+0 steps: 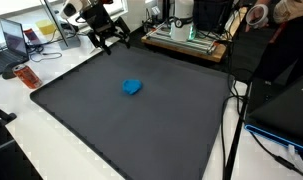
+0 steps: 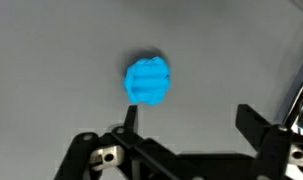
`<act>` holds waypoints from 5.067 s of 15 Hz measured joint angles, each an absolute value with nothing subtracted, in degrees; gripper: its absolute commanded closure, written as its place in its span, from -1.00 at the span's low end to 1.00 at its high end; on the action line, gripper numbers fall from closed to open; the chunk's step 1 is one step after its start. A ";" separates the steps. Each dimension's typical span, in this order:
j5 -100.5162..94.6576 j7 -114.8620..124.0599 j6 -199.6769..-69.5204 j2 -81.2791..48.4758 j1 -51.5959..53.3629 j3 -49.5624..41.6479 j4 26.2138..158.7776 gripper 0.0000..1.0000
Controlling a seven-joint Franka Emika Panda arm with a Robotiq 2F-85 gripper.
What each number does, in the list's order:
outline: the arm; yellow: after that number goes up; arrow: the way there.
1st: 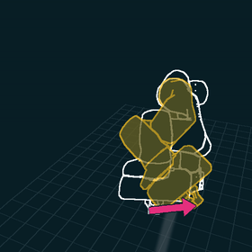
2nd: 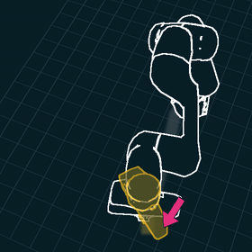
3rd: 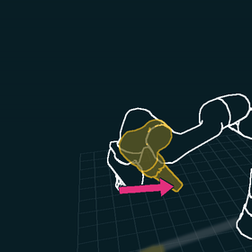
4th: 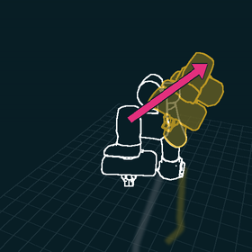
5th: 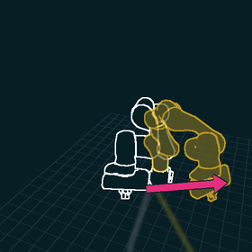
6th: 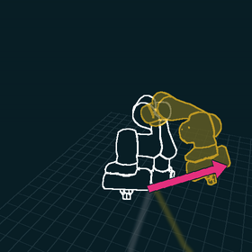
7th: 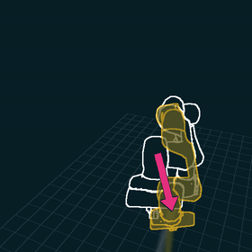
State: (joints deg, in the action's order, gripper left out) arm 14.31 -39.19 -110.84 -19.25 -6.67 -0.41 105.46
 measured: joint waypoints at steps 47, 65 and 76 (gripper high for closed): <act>3.93 16.91 -86.68 -56.93 3.59 -2.10 56.32 -1.00; -0.91 34.16 -90.07 -53.55 13.80 -5.56 60.48 -1.00; -5.88 40.23 -109.83 -40.11 14.90 -6.25 85.58 -1.00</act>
